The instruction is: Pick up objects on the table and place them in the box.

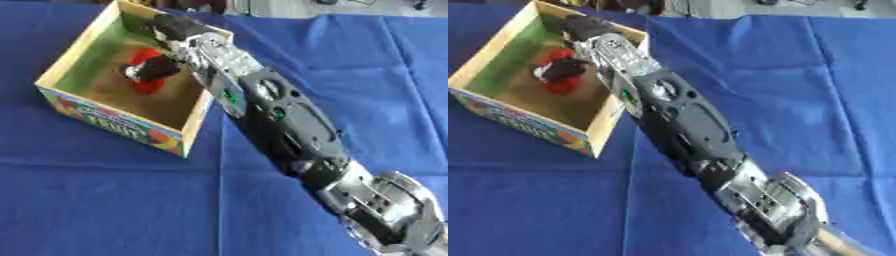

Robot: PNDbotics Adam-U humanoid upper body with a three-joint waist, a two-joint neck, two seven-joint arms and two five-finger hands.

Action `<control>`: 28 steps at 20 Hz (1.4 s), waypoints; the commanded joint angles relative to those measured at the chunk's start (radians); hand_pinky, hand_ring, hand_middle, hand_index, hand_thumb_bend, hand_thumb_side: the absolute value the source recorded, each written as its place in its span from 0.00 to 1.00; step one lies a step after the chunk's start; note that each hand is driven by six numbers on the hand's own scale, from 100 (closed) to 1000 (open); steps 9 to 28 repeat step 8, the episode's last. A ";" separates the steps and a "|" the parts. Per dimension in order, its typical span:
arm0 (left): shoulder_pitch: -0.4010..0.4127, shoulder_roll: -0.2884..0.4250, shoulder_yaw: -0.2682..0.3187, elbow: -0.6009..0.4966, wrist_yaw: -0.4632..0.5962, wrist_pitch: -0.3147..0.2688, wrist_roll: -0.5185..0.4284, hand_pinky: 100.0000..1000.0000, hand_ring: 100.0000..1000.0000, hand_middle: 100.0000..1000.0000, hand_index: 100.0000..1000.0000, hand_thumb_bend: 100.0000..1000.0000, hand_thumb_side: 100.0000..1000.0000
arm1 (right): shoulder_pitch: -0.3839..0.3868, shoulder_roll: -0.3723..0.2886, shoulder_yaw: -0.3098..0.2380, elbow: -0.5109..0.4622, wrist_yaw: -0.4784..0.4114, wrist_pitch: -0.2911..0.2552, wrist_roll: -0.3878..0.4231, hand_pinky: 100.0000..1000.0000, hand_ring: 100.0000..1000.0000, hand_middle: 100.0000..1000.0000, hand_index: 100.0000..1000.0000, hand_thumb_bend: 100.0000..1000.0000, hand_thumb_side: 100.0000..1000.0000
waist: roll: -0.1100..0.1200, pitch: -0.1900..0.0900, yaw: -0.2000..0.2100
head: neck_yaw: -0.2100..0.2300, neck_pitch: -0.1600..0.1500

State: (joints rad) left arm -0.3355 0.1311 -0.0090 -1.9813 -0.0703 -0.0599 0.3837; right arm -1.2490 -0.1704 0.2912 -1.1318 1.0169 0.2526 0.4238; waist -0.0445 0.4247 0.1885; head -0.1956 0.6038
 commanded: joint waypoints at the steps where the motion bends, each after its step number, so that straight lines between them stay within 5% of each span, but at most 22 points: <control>1: -0.002 0.006 0.005 -0.019 -0.004 0.000 0.006 0.53 0.91 0.81 0.58 0.00 0.88 | -0.012 -0.066 -0.032 -0.095 -0.051 -0.020 -0.011 0.90 0.89 0.87 0.98 0.15 0.87 | 0.008 -0.033 -0.005 | 0.021 0.002; 8: 0.003 0.006 0.012 -0.019 -0.009 0.001 0.012 0.53 0.91 0.81 0.58 0.00 0.88 | 0.049 -0.181 -0.090 -0.268 -0.157 -0.040 -0.056 0.84 0.82 0.82 0.93 0.02 0.86 | 0.019 -0.040 -0.029 | 0.066 0.013; 28: 0.003 0.006 0.012 -0.019 -0.009 0.001 0.012 0.53 0.91 0.81 0.58 0.00 0.88 | 0.049 -0.181 -0.090 -0.268 -0.157 -0.040 -0.056 0.84 0.82 0.82 0.93 0.02 0.86 | 0.019 -0.040 -0.029 | 0.066 0.013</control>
